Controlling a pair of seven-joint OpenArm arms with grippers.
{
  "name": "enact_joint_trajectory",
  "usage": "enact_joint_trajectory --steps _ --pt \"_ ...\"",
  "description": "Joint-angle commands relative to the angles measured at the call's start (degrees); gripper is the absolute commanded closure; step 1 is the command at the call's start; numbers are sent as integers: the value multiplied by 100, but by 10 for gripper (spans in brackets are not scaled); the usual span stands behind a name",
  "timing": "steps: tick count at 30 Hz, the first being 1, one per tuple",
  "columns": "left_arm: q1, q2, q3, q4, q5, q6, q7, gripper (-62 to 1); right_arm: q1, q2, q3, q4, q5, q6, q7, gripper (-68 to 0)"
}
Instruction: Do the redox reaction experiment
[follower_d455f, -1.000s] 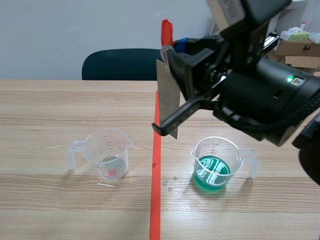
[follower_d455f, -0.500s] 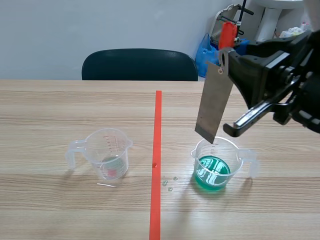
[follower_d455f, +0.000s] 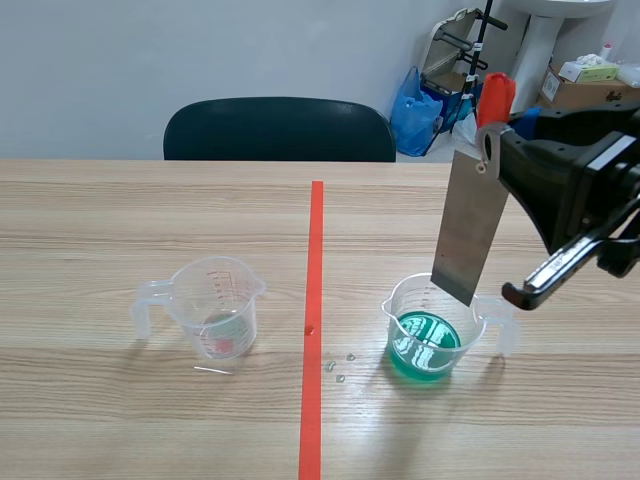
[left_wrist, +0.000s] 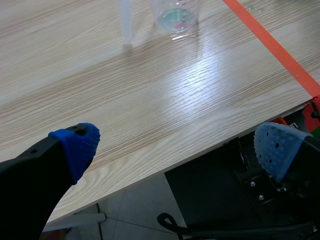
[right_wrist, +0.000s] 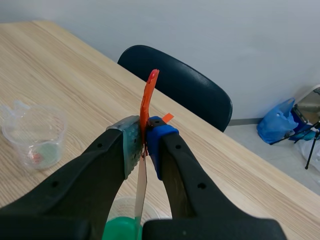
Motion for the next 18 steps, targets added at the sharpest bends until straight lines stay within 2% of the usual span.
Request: enact_joint_trajectory --steps 1,18 --pt "7 -20 -35 79 -31 -13 -79 -623 9 81 79 140 87 -42 74 -13" --pt "7 -20 -35 79 -31 -13 -79 -623 11 79 79 140 144 -44 197 -13"
